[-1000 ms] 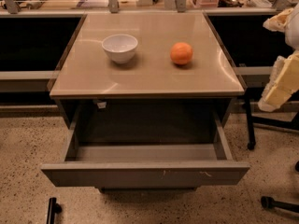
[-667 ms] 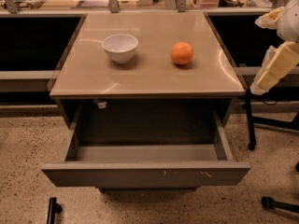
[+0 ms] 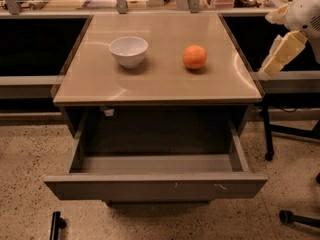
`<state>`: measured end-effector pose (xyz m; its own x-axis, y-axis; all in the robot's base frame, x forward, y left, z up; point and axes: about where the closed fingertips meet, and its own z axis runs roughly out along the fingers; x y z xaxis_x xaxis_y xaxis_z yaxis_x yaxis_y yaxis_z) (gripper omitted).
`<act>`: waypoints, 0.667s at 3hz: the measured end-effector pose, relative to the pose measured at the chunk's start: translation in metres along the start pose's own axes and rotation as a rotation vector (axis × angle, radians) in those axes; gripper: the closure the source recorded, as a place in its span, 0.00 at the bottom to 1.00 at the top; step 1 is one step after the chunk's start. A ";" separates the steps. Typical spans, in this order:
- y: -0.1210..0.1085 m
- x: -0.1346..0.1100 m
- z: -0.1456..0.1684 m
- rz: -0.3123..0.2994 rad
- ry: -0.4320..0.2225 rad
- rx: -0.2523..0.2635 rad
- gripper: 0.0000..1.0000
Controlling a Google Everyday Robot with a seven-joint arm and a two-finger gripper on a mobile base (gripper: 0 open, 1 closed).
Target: Place orange into top drawer
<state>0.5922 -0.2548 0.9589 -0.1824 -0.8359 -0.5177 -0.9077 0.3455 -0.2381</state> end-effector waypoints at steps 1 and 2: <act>0.000 0.006 0.007 0.028 -0.019 -0.006 0.00; -0.023 0.012 0.027 0.073 -0.107 0.007 0.00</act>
Offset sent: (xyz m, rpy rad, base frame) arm 0.0731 -0.0220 -0.0407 0.2645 -0.0440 -0.0734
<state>0.6208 -0.2617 0.9358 -0.2059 -0.7582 -0.6187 -0.8908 0.4070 -0.2023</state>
